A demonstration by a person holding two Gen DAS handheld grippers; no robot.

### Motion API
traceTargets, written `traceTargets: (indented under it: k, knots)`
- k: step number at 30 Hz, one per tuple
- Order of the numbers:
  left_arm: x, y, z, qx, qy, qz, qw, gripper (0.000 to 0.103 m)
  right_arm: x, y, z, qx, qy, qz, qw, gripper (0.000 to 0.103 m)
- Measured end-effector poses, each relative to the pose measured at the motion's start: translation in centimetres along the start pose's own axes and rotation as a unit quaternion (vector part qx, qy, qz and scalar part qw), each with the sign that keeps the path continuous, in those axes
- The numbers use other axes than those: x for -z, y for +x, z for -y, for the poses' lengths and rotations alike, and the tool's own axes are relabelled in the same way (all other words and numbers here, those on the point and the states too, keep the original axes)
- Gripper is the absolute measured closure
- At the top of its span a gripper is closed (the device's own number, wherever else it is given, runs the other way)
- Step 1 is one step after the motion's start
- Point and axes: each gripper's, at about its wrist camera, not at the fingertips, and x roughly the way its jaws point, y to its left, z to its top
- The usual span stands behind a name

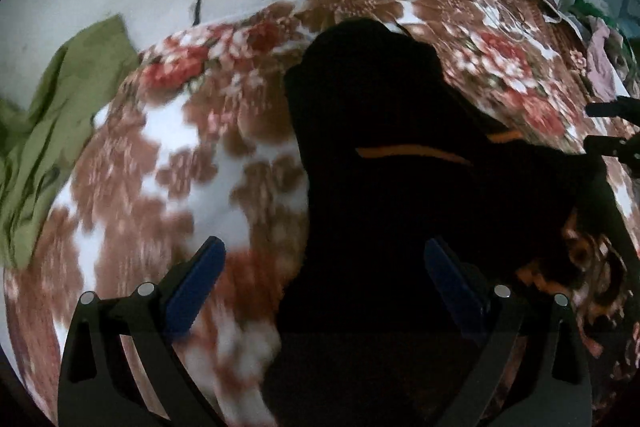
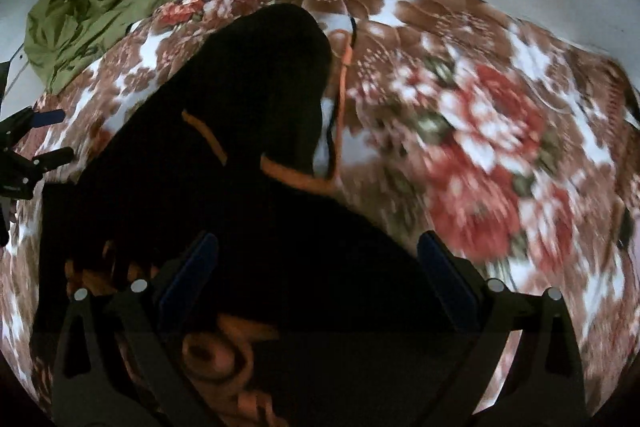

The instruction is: Fold large clothes

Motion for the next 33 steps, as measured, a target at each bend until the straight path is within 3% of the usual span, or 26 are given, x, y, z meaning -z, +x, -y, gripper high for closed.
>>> traceTargets:
  k: [11,18,20,22,23,24,25,26,28,33]
  knots:
    - [-9.9,12.1,-2.7,0.062,0.021,0.021,0.9976,0.005,-11.2,11.3,1.6,-0.043,-0.016,-0.007,0.999,0.005]
    - [-12.5,16.5,-4.7,0.094,0.015,0.009,0.9955,0.008,-14.9,16.6,1.1,-0.110,0.002,-0.020,0.994,0.005]
    - [-12.4,17.6,-4.9,0.103,0.018,-0.007,0.9945,0.019,-15.0,18.1,1.1,-0.117,0.007,-0.032,0.993,0.008]
    - [-12.1,18.7,-4.8,0.110,0.025,-0.021,0.9934,0.040,-14.9,19.3,1.4,-0.129,0.021,-0.040,0.991,0.024]
    - [-12.0,18.9,-4.8,0.116,0.027,-0.020,0.9927,0.043,-14.9,19.5,1.2,-0.125,0.013,-0.036,0.991,0.025]
    - [-11.8,19.1,-4.8,0.123,0.026,-0.018,0.9919,0.050,-14.8,19.6,0.9,-0.123,-0.001,-0.032,0.992,0.034]
    - [-11.8,19.2,-4.8,0.139,0.022,-0.017,0.9898,0.064,-14.6,19.7,0.5,-0.123,-0.015,-0.030,0.992,0.043]
    - [-11.7,19.2,-4.8,0.144,0.019,-0.015,0.9892,0.070,-14.4,19.8,0.1,-0.116,-0.028,-0.030,0.992,0.047]
    - [-11.6,18.9,-4.9,0.148,0.015,-0.011,0.9887,0.092,-14.2,19.6,0.2,-0.115,-0.034,-0.024,0.992,0.078]
    - [-11.8,16.6,-4.3,0.145,0.054,0.007,0.9879,0.096,-14.1,16.9,-0.4,-0.093,-0.065,-0.002,0.994,0.086]
